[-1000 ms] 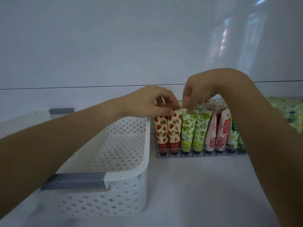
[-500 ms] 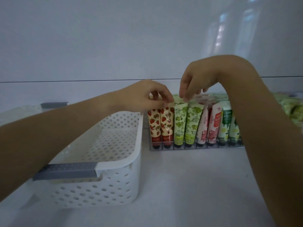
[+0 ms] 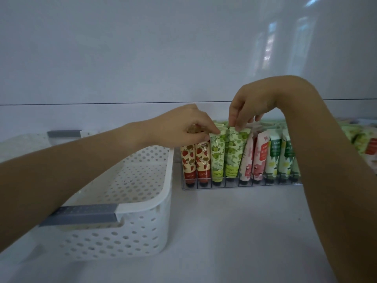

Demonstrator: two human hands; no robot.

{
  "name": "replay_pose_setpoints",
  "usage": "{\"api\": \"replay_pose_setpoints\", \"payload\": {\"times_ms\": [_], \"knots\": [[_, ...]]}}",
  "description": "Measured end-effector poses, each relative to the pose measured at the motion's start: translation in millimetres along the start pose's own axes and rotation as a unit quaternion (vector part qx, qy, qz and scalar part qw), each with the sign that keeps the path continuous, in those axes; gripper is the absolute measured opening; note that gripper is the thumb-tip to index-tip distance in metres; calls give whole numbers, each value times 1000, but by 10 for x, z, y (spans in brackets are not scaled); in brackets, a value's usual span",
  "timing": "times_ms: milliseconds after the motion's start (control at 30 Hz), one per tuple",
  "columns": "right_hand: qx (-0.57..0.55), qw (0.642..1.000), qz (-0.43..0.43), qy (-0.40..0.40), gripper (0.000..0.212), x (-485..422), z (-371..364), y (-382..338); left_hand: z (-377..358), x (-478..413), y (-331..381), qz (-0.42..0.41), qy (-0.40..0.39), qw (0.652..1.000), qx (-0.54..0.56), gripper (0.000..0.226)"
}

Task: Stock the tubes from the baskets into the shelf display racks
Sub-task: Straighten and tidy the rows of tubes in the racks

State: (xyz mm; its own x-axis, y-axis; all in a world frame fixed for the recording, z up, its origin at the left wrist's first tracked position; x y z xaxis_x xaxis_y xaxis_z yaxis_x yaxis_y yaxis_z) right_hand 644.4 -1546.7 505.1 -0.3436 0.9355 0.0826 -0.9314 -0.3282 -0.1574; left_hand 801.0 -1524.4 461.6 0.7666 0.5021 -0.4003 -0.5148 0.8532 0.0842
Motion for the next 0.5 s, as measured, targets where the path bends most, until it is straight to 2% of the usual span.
{"api": "replay_pose_setpoints", "payload": {"times_ms": [200,233,367,500], "knots": [[-23,999,24,-36,13,44,-55,-86,16,1,59,54,-19,998,4,24],[-37,999,32,-20,13,75,-15,-65,12,-5,59,72,-22,997,9,23],[-106,983,85,126,13,200,349,127,122,-154,69,107,-22,994,9,22],[-69,985,108,114,11,89,392,175,311,-428,-24,163,-103,980,-59,20]]}}
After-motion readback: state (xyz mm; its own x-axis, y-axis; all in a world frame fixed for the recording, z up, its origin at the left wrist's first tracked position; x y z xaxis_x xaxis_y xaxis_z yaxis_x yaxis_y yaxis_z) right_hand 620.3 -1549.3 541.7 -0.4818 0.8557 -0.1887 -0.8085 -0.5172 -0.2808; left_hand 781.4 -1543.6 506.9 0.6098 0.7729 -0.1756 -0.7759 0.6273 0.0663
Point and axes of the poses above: each hand's wrist, its own x-axis away from the middle knuckle, its own z-axis out of the back of the hand, y = z × x, the point moved 3 cm from there along -x, towards the middle knuckle, and after that the axes turned 1 degree about z, right-handed, at the moved point
